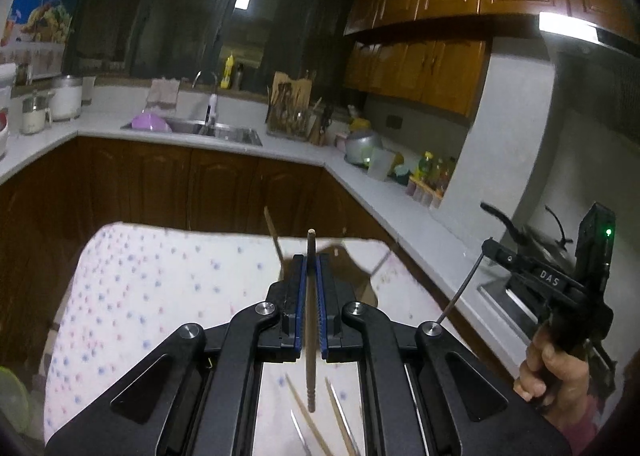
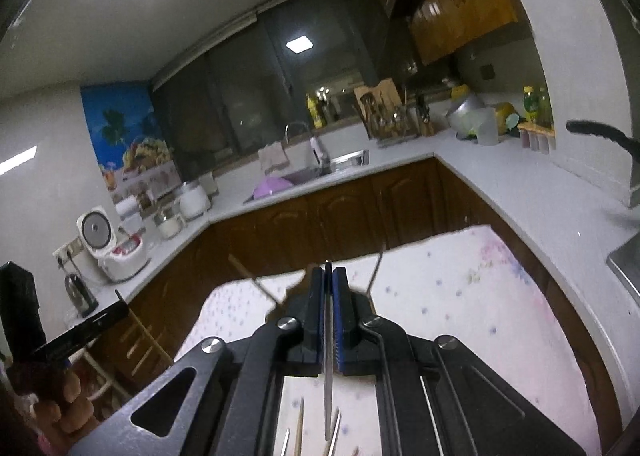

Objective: Organize utensils
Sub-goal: 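Lift both chopsticks and carry them over the wooden utensil holder, then open the left tool into the holder while the right tool releases its chopstick, then move both open tools back toward the utensils on the cloth, then grasp a wooden chopstick with the right tool while the left tool grasps a metal chopstick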

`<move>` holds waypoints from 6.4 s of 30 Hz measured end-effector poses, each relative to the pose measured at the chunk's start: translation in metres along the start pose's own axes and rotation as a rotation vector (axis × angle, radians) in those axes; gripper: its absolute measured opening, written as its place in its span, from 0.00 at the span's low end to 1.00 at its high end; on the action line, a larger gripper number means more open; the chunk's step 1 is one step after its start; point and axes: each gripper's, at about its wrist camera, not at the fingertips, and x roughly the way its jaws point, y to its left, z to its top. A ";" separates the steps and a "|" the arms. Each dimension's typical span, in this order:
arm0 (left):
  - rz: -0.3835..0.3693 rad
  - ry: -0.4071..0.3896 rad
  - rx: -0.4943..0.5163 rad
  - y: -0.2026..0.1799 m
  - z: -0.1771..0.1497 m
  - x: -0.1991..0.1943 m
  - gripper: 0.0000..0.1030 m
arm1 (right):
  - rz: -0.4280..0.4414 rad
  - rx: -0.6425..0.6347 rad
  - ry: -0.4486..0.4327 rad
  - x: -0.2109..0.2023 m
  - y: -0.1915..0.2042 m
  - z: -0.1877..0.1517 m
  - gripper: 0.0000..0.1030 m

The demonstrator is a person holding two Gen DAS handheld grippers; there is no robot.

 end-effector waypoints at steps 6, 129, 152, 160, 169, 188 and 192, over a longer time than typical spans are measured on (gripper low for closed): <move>0.020 -0.086 -0.003 0.002 0.038 0.019 0.04 | -0.013 0.019 -0.068 0.030 0.001 0.031 0.04; 0.249 0.505 -0.070 0.037 -0.186 0.065 0.96 | -0.063 0.025 0.582 0.043 -0.028 -0.209 0.48; 0.192 0.673 0.176 0.001 -0.190 0.202 0.24 | -0.081 -0.096 0.703 0.090 -0.034 -0.218 0.07; 0.114 0.690 0.196 -0.001 -0.200 0.177 0.10 | -0.080 -0.119 0.705 0.092 -0.031 -0.219 0.08; 0.054 0.662 0.126 0.005 -0.197 0.165 0.05 | -0.049 -0.047 0.679 0.084 -0.033 -0.215 0.00; 0.046 0.573 0.038 0.017 -0.180 0.097 0.04 | -0.143 -0.089 0.699 0.089 -0.017 -0.223 0.18; 0.041 0.546 0.013 0.020 -0.175 0.084 0.04 | -0.165 -0.207 0.707 0.093 -0.004 -0.228 0.19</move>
